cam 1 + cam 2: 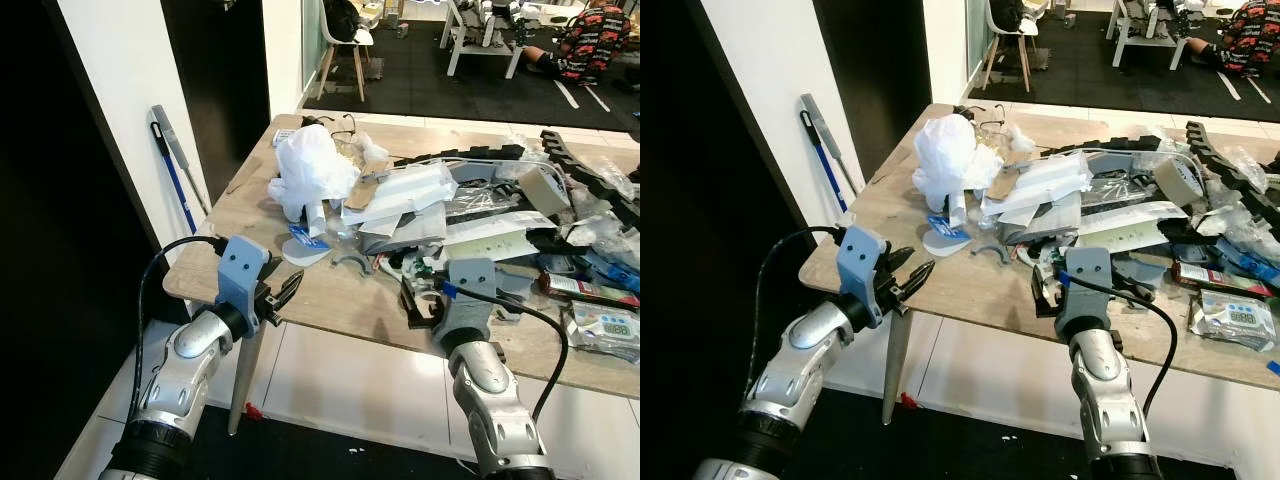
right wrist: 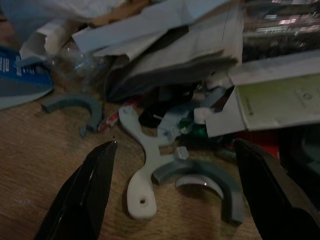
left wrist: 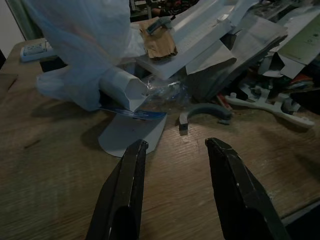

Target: Picking trash to rubbish bin

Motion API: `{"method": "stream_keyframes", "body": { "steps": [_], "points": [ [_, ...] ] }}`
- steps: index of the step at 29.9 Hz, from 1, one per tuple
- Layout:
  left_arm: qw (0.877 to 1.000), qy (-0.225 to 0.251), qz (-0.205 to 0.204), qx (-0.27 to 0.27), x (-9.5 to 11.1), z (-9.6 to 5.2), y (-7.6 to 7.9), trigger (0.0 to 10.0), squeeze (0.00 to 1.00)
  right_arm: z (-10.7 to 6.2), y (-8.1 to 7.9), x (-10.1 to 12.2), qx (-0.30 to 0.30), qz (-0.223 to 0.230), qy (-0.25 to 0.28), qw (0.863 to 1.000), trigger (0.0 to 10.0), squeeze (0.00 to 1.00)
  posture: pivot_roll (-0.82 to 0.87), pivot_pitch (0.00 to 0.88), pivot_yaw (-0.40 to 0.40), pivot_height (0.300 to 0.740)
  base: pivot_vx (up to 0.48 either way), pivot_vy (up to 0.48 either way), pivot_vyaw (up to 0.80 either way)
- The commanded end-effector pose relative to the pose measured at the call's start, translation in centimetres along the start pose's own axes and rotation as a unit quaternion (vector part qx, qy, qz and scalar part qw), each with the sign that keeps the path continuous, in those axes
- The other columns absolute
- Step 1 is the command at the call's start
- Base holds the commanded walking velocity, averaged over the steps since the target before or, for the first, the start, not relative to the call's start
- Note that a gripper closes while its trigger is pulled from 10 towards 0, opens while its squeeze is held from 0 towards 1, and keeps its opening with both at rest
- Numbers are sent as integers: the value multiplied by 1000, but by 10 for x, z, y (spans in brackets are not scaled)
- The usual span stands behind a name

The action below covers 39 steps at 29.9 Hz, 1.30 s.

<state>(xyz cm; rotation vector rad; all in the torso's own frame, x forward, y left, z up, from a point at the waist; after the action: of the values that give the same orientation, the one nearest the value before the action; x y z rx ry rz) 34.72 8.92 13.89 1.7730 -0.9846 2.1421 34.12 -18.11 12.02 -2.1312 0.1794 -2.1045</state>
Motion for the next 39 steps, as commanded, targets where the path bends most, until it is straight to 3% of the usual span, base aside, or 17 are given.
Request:
{"method": "stream_keyframes", "body": {
  "steps": [1,2,13,20,26,35,39],
  "points": [
    [1000,-9,4,-16,-4,-3,5,10000,0,3,6,-6,-7,5,-25,1000,10000,192,-76,103,59,740,0,0,0],
    [1000,-9,5,-17,-4,-3,5,10000,0,3,6,-8,-4,5,-35,999,10000,0,-76,103,59,740,0,0,0],
    [1000,-9,4,-21,-3,-4,6,10000,0,-1,-5,-25,41,-44,-100,993,10000,0,-75,107,61,740,0,0,0],
    [1000,-6,1,-24,-2,-4,8,10000,0,-3,-13,-33,60,-43,-113,991,10000,0,-74,101,64,740,0,0,0],
    [996,32,-20,-76,11,-5,23,10000,0,1,-15,-40,65,-40,-121,990,10000,0,-73,92,64,740,0,0,0],
    [985,26,20,-171,10,-11,52,10000,0,5,-25,-45,88,-65,-129,986,10000,0,-67,77,66,740,0,0,0],
    [984,23,37,-173,9,-11,53,10000,0,6,-27,-45,91,-67,-126,986,10000,0,-67,73,67,740,0,0,0]
  ]
}}
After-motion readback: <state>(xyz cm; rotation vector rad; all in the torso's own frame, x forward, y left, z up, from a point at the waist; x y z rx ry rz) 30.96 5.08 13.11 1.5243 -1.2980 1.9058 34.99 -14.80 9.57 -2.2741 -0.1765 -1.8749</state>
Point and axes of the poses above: a point about 5 cm out from each wrist's last joint towards the gripper, its own z axis pointing out of the wrist towards the gripper, its own x axis along the axis of the wrist's last joint, y = z × x, the point moved 4 cm from there along z, pointing out of the wrist towards the gripper, and after that the axes turned 15 degrees about z, right-handed, at the moved point
